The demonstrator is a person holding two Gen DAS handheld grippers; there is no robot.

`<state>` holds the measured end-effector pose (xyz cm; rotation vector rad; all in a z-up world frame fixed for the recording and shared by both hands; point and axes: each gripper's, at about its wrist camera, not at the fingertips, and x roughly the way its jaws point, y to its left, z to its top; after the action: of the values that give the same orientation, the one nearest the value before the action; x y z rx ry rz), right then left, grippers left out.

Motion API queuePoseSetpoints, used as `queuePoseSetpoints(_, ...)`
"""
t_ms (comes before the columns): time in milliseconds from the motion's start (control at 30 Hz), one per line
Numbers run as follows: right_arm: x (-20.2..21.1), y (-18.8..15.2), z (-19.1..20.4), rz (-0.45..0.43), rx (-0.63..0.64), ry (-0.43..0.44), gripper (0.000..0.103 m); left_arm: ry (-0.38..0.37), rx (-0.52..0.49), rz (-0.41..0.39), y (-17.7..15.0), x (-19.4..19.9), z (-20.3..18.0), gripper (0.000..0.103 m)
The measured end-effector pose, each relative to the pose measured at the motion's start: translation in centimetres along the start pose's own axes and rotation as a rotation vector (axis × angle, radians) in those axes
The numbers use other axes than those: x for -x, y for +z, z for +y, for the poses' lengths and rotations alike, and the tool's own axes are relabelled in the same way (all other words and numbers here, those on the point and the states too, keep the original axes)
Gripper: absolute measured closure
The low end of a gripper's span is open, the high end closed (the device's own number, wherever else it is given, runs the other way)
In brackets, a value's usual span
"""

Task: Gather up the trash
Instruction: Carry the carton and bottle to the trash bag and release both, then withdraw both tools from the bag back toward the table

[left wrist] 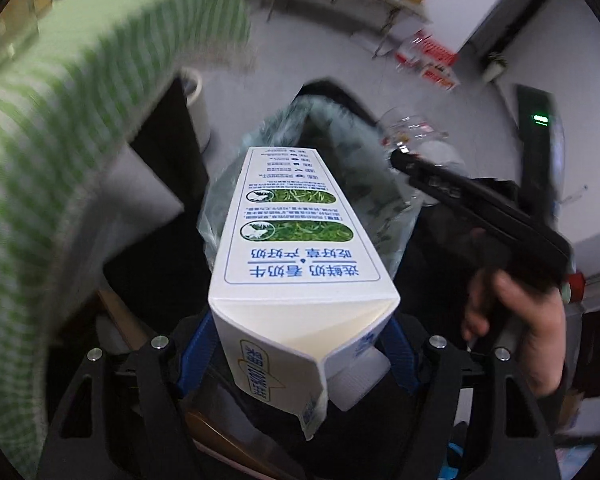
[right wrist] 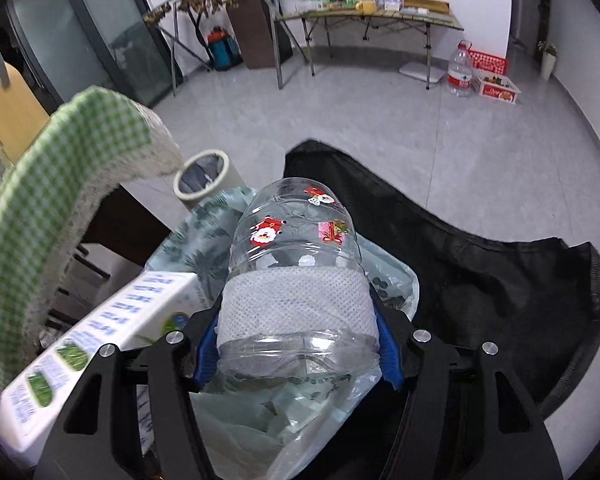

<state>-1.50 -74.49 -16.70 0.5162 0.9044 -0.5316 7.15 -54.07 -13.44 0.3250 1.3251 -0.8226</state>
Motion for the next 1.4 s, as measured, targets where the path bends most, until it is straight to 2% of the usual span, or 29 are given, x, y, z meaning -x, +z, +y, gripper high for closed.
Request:
queuePoseSetpoints(33,-0.5,0.0,0.0,0.012,-0.002,0.005,0.041,-0.011,0.004,0.023,0.3,-0.7,-0.4,0.030)
queuePoseSetpoints(100,-1.3,0.0,-0.2,0.033,-0.005,0.000,0.041,0.024,-0.001,0.072,1.3,-2.1,-0.8,0.030)
queuePoseSetpoints(167,-1.9,-0.1,-0.3,0.048,-0.010,0.006,0.041,0.052,-0.022,0.077,1.6,-2.4,-1.7,0.029)
queuePoseSetpoints(233,-2.3,-0.2,-0.2,0.048,-0.020,0.016,0.037,0.060,-0.036,0.051,1.6,-1.8,-1.9,0.029)
queuePoseSetpoints(300,-2.2,-0.3,-0.4,0.040,-0.037,0.014,0.028,0.062,-0.038,0.030,1.7,-1.1,-1.7,0.028)
queuePoseSetpoints(533,-0.5,0.3,-0.9,-0.010,-0.078,0.007,0.028,0.062,-0.026,-0.016,1.5,1.5,-0.8,0.028)
queuePoseSetpoints(667,1.4,0.6,0.0,-0.052,-0.056,0.000,0.027,0.074,-0.032,-0.055,1.2,3.1,-0.7,0.028)
queuePoseSetpoints(867,3.6,-0.2,2.2,-0.067,0.009,-0.022,0.018,0.041,-0.037,-0.130,-0.1,6.4,-0.3,0.027)
queuePoseSetpoints(1000,5.1,-1.6,3.5,-0.067,0.040,-0.030,0.018,0.021,-0.043,-0.220,-1.3,10.2,0.3,0.026)
queuePoseSetpoints(1067,5.9,-2.0,4.1,-0.074,0.057,-0.036,0.018,0.026,-0.052,-0.272,-1.9,12.3,0.5,0.020)
queuePoseSetpoints(1267,8.6,-2.3,6.2,-0.127,0.107,-0.051,0.018,0.048,-0.071,-0.448,-5.2,19.0,1.7,0.009)
queuePoseSetpoints(1400,10.9,-1.9,8.1,-0.187,0.137,-0.055,0.018,0.058,-0.058,-0.558,-7.7,23.0,2.9,0.007)
